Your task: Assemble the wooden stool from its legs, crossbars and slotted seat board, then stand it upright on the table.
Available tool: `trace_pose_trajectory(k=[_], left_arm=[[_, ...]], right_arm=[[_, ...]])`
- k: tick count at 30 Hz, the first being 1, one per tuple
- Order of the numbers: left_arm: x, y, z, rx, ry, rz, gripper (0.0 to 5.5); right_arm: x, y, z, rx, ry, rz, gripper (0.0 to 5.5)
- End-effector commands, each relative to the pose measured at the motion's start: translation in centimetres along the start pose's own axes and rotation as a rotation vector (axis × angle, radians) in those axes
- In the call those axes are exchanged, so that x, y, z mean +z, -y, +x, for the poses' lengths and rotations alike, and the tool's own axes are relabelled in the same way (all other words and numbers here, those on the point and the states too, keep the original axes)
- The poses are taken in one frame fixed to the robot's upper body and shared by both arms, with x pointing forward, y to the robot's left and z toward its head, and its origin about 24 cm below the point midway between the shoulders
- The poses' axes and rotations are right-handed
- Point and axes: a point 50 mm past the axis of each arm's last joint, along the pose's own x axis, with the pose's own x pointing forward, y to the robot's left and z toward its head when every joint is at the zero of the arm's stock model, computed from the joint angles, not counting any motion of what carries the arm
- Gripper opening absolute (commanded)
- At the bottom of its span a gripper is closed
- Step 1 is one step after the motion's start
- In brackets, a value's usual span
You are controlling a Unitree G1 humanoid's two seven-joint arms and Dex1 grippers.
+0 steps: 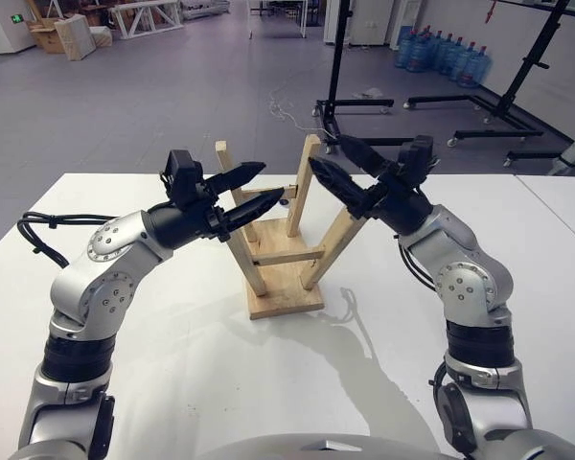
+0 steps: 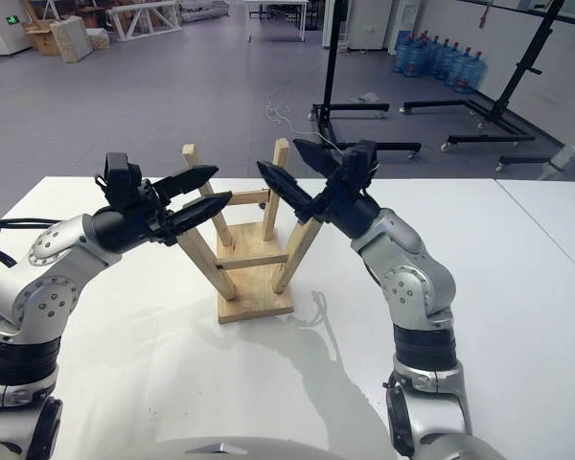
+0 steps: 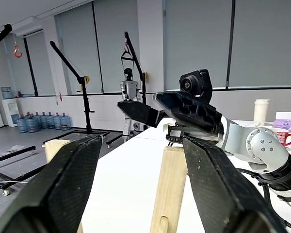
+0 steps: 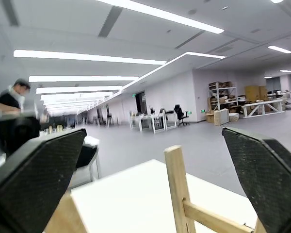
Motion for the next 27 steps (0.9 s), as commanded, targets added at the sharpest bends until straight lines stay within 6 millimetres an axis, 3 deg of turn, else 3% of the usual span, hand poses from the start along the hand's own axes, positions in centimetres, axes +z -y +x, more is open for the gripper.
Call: trace_pose_trajectory(k=[1, 3, 5, 9, 12, 17, 21, 24, 27], left_arm=[[0.7, -0.8, -0.1, 0.057, -0.012, 0.010, 3.01], [2.1, -0.9, -0.1, 0.075, 0.045, 0.041, 3.01], [3.4, -0.9, -0.2, 0.079, 0.093, 0.083, 3.01], [4.9, -2.0, -0.8, 0.151, 0.123, 0.140, 3.01], [5.1, -3.2, -2.4, 0.265, 0.139, 0.157, 3.01], [5.9, -4.7, -7.4, 0.531, 0.166, 0.194, 3.01], [5.7, -4.8, -10.0, 0.656, 0.161, 0.195, 3.01], [4.4, -4.3, -9.9, 0.643, 0.119, 0.179, 3.01], [3.6, -3.7, -10.1, 0.647, 0.100, 0.179, 3.01]], right_arm=[[3.3, 2.3, 0.4, -0.128, 0.165, 0.025, 5.18], [3.2, 3.7, 0.1, -0.200, 0.172, 0.016, 5.18], [1.4, 4.8, 0.1, -0.239, 0.094, -0.026, 5.18], [-6.2, 4.7, -1.7, -0.096, -0.151, -0.172, 5.18], [-8.9, 2.9, -2.7, -0.018, -0.176, -0.124, 5.18], [-8.2, -2.9, -3.9, 0.261, -0.243, -0.080, 5.18], [-6.4, -7.3, -2.2, 0.492, -0.264, 0.001, 5.18], [-5.3, -7.4, -1.6, 0.534, -0.296, -0.008, 5.18], [-3.1, -4.3, -2.9, 0.456, -0.347, -0.023, 5.18]])
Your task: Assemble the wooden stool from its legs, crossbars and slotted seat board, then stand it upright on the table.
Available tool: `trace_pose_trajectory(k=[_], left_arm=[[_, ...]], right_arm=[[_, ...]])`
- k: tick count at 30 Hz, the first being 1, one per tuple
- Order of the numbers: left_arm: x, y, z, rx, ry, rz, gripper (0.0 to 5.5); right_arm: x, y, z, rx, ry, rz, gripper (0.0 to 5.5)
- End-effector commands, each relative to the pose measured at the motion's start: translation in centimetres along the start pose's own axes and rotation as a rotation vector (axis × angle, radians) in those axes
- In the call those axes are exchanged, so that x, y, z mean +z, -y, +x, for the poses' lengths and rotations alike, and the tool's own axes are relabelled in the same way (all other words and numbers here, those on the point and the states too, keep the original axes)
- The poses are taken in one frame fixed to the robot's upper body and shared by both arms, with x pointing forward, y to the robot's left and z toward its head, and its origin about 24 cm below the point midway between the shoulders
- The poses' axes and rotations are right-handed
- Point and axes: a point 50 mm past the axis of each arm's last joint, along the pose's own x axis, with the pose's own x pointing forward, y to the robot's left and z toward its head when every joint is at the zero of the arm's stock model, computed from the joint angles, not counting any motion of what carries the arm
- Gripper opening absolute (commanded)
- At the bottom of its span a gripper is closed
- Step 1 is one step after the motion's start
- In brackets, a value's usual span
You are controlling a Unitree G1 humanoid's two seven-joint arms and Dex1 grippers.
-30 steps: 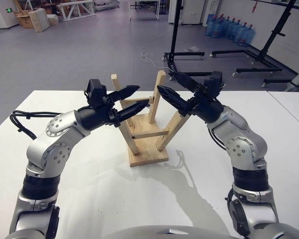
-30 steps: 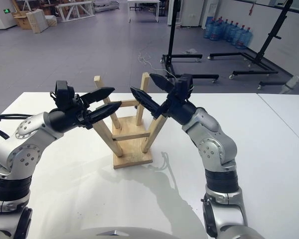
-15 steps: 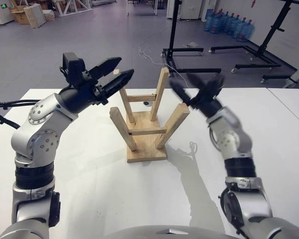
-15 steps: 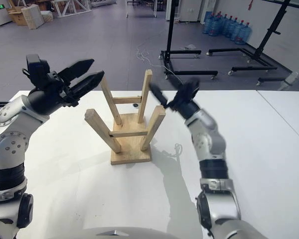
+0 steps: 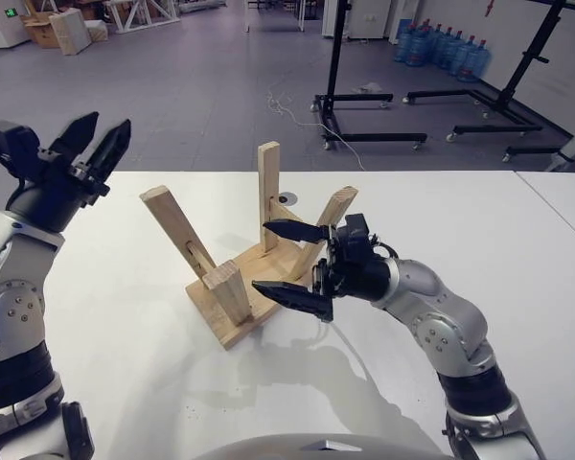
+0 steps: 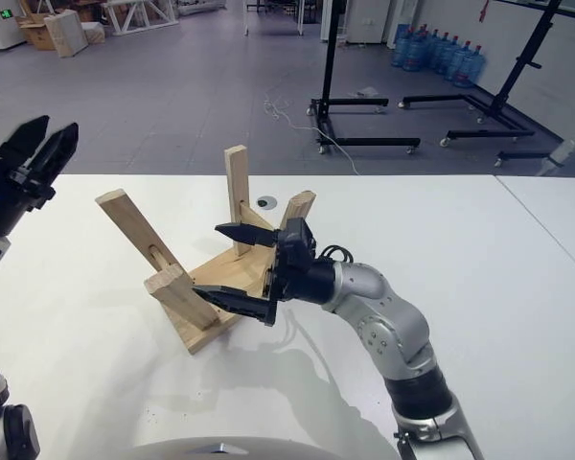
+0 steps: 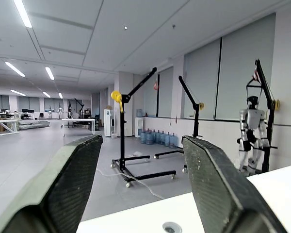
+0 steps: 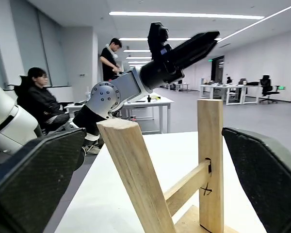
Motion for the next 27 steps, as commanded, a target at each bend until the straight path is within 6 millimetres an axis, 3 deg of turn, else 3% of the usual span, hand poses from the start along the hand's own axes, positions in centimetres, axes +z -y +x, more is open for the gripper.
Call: trace_pose_trajectory(k=[1, 4, 7, 12, 16, 19, 23, 27], left_arm=[[-0.9, 0.7, -0.8, -0.009, -0.032, 0.019, 3.01], [-1.5, 1.4, -2.1, -0.068, -0.075, 0.038, 3.01], [-1.7, 2.9, -5.5, -0.234, -0.162, 0.063, 3.01], [-2.1, 4.1, -9.8, -0.337, -0.356, 0.052, 3.01], [-4.0, 4.7, -10.5, -0.400, -0.502, 0.041, 3.01], [-5.9, 5.4, -10.4, -0.461, -0.601, 0.033, 3.01], [-7.8, 6.5, -10.3, -0.512, -0.676, 0.010, 3.01], [-9.0, 5.8, -11.1, -0.514, -0.807, 0.064, 3.01]], right_arm=[[2.1, 2.0, -4.3, -0.096, -0.059, 0.020, 5.18], [2.3, 1.9, -7.7, -0.118, -0.051, 0.205, 5.18], [0.2, 1.7, -9.9, -0.155, -0.181, 0.260, 5.18], [-3.7, 5.5, -12.2, -0.344, -0.327, 0.126, 5.18], [-5.4, 9.0, -11.0, -0.357, -0.354, 0.029, 5.18], [-6.0, 10.3, -9.9, -0.326, -0.354, 0.006, 5.18], [-7.1, 10.9, -8.3, -0.264, -0.347, 0.015, 5.18], [-7.1, 10.1, -6.9, -0.194, -0.327, -0.012, 5.18]])
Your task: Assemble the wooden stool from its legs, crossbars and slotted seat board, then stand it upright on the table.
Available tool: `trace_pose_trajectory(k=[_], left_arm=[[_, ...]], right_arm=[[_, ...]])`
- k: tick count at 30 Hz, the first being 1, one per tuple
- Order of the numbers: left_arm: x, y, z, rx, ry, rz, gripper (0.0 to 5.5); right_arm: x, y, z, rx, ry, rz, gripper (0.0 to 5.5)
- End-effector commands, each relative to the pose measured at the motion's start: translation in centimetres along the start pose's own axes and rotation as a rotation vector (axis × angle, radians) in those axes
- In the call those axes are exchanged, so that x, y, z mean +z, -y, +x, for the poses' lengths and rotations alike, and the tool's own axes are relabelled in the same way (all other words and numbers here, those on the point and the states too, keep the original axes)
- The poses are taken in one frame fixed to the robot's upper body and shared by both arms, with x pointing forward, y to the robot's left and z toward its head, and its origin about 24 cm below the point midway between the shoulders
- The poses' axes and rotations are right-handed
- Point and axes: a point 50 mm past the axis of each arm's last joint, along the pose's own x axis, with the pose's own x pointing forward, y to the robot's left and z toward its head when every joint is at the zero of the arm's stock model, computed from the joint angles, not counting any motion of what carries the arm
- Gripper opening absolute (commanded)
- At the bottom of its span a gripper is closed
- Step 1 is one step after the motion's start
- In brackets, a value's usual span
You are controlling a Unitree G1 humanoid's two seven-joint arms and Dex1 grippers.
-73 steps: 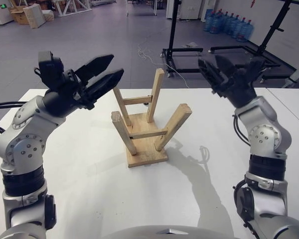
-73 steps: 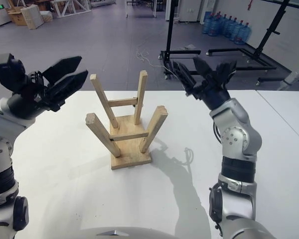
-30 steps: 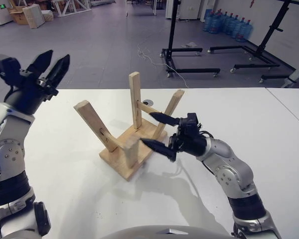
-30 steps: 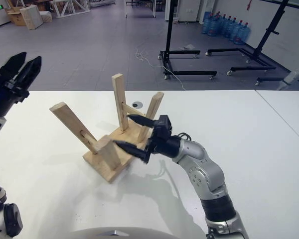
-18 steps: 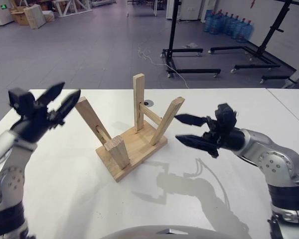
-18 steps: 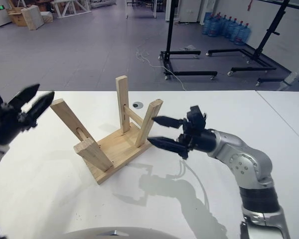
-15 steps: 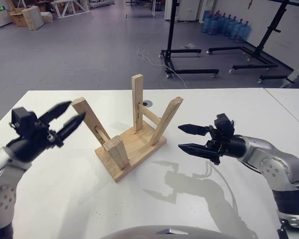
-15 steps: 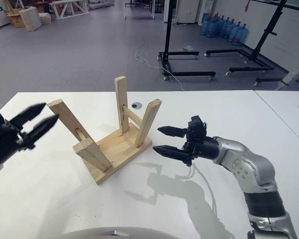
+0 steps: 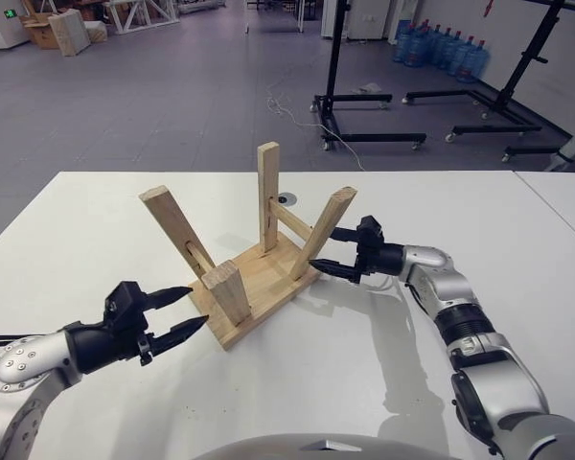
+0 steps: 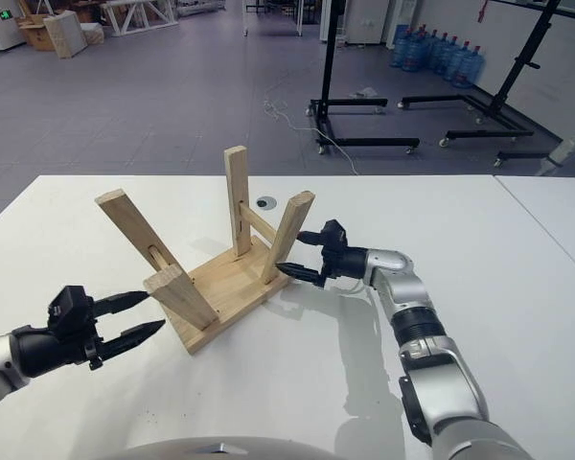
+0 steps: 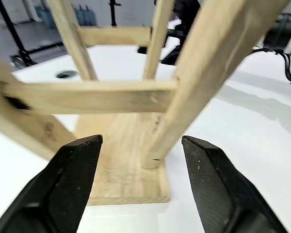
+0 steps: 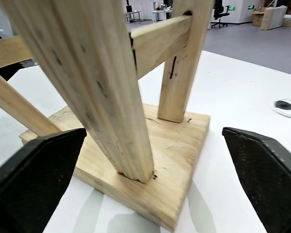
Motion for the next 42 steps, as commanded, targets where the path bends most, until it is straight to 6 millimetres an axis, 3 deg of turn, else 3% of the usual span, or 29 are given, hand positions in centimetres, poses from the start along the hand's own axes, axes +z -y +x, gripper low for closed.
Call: trace_pose_trajectory(k=[1, 9, 14, 20, 24, 31, 36, 42], left_arm=[[-1.1, -0.7, -0.3, 0.010, -0.127, 0.030, 3.01], [-1.4, -2.9, 2.1, -0.003, -0.185, 0.129, 3.01], [-2.1, -2.7, 1.7, -0.117, -0.217, 0.022, 3.01], [-3.3, -3.4, 0.1, -0.150, -0.372, 0.037, 3.01], [-3.0, -3.6, -0.9, -0.124, -0.409, 0.093, 3.01], [-1.3, -0.1, 1.1, -0.168, -0.225, 0.158, 3.01], [-1.5, 0.5, 1.8, -0.131, -0.222, 0.158, 3.01], [-2.0, 1.3, 1.5, -0.152, -0.262, 0.136, 3.01]], right_arm=[[1.3, -1.1, 1.0, 0.060, 0.031, -0.075, 5.18], [1.4, -6.6, 0.2, 0.208, 0.012, -0.120, 5.18], [2.2, -8.6, -0.2, 0.246, 0.001, -0.124, 5.18], [1.7, -7.4, -0.5, 0.209, -0.033, -0.114, 5.18], [1.5, -7.0, -0.8, 0.194, -0.043, -0.114, 5.18], [1.6, -6.2, -1.2, 0.175, -0.049, -0.158, 5.18], [1.6, -4.3, -2.0, 0.123, -0.070, -0.179, 5.18], [1.5, -4.1, -1.8, 0.114, -0.057, -0.174, 5.18]])
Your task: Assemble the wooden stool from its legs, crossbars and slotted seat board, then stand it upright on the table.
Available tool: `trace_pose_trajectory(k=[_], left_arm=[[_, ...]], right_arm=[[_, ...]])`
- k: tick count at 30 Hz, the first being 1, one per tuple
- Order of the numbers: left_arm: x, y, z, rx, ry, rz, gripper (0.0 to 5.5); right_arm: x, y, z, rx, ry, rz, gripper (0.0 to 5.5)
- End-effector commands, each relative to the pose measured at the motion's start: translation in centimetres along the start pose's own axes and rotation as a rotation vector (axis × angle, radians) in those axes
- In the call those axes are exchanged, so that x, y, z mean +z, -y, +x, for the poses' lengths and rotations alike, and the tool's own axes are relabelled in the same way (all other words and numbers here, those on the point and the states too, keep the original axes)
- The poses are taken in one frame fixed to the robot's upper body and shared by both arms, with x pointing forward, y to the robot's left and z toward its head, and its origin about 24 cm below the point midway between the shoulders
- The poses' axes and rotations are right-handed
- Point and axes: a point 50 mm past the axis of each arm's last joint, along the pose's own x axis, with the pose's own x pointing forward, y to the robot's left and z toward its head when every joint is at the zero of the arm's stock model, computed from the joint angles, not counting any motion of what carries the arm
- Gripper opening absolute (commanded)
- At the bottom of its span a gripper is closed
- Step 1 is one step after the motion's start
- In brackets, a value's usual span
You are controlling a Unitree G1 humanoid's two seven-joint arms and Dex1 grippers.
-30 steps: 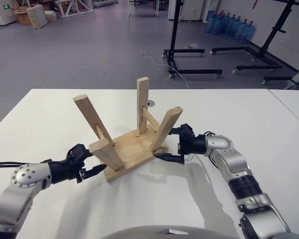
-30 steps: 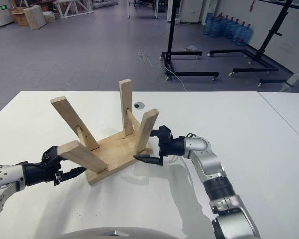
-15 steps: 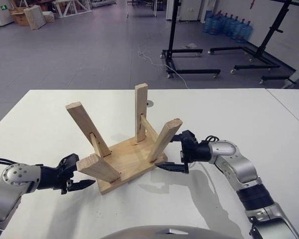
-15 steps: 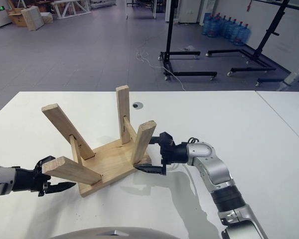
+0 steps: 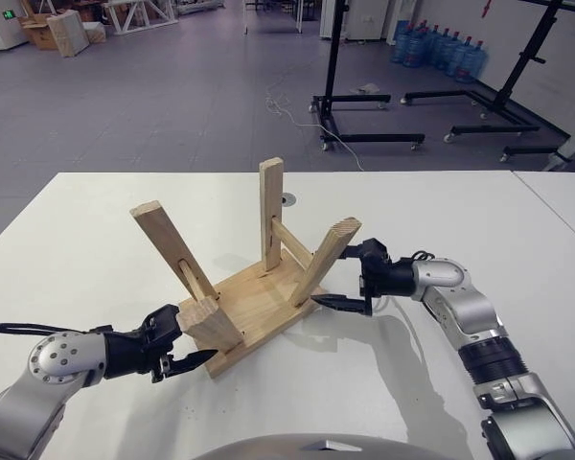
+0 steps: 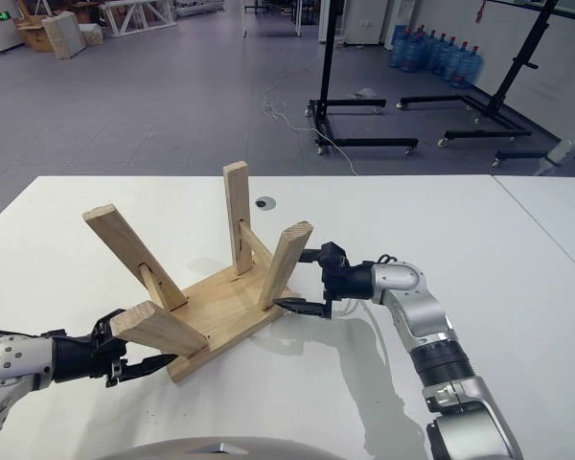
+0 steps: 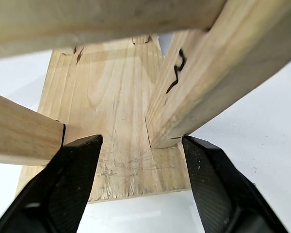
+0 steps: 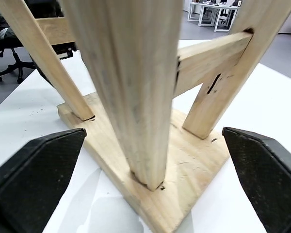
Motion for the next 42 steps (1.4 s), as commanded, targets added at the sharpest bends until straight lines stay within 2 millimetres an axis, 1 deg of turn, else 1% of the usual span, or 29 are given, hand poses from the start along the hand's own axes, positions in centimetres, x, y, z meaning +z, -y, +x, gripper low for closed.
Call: trace_pose_trajectory(k=[1, 3, 7, 8, 12, 13, 16, 20, 25, 27, 29, 30, 32, 34, 35, 38, 42], left_arm=[[-0.1, 0.7, -0.3, -0.013, -0.031, -0.004, 3.01], [0.0, 0.9, -0.2, 0.000, -0.015, -0.008, 3.01], [1.1, 1.1, 0.3, 0.044, 0.103, -0.048, 3.01], [1.2, 1.3, 0.7, 0.047, 0.119, -0.064, 3.01], [0.8, 1.5, 1.7, 0.073, 0.120, -0.091, 3.01], [0.7, 1.4, 1.8, 0.076, 0.119, -0.099, 2.82], [-0.2, 1.1, 1.7, 0.064, 0.066, -0.075, 2.50], [-0.3, 0.1, 1.4, 0.074, 0.037, -0.007, 1.91], [0.6, -0.9, 1.4, 0.062, 0.051, 0.075, 1.19], [0.8, -1.2, 1.2, 0.051, 0.056, 0.087, 1.02], [0.8, -1.2, 0.6, 0.023, 0.059, 0.083, 1.01], [0.8, -1.4, 0.3, 0.014, 0.050, 0.084, 1.01], [0.6, -2.0, -0.2, -0.002, 0.031, 0.086, 1.00], [0.5, -2.4, -0.5, -0.013, 0.018, 0.089, 1.00], [0.4, -2.5, -0.6, -0.018, 0.016, 0.088, 1.00], [0.4, -2.7, -0.6, -0.028, 0.017, 0.088, 1.00], [0.5, -2.4, -0.4, -0.050, 0.038, 0.066, 1.00]], right_arm=[[0.2, 0.3, 0.1, -0.011, -0.004, -0.013, 5.18], [0.0, 0.2, 0.2, -0.013, -0.001, -0.007, 5.18], [0.1, 0.1, 0.4, -0.017, 0.005, -0.011, 5.18], [0.1, 0.2, 0.5, -0.016, 0.008, -0.011, 5.18], [0.2, 0.1, 0.6, -0.005, 0.014, -0.002, 5.18], [0.2, 0.0, 0.6, 0.000, 0.012, 0.000, 5.18], [0.0, -0.2, 0.8, 0.005, 0.015, 0.012, 5.18], [-0.3, -0.1, 1.1, 0.000, 0.020, 0.015, 5.18], [-0.5, 0.2, 1.3, 0.002, 0.013, 0.019, 5.18], [-0.8, 0.1, 1.3, 0.023, 0.007, 0.028, 5.18], [-1.1, 0.3, 1.6, 0.045, -0.003, 0.031, 5.18], [-1.3, 0.4, 1.8, 0.053, -0.005, 0.029, 4.98], [-1.5, 0.6, 2.1, 0.058, 0.000, 0.026, 4.76], [-1.6, 0.7, 2.4, 0.064, 0.008, 0.019, 4.37], [-1.6, 0.6, 2.6, 0.079, 0.014, 0.010, 4.31], [-1.6, 0.3, 3.0, 0.119, 0.031, -0.001, 3.70], [-1.3, -0.1, 2.8, 0.166, 0.047, 0.016, 2.88]])
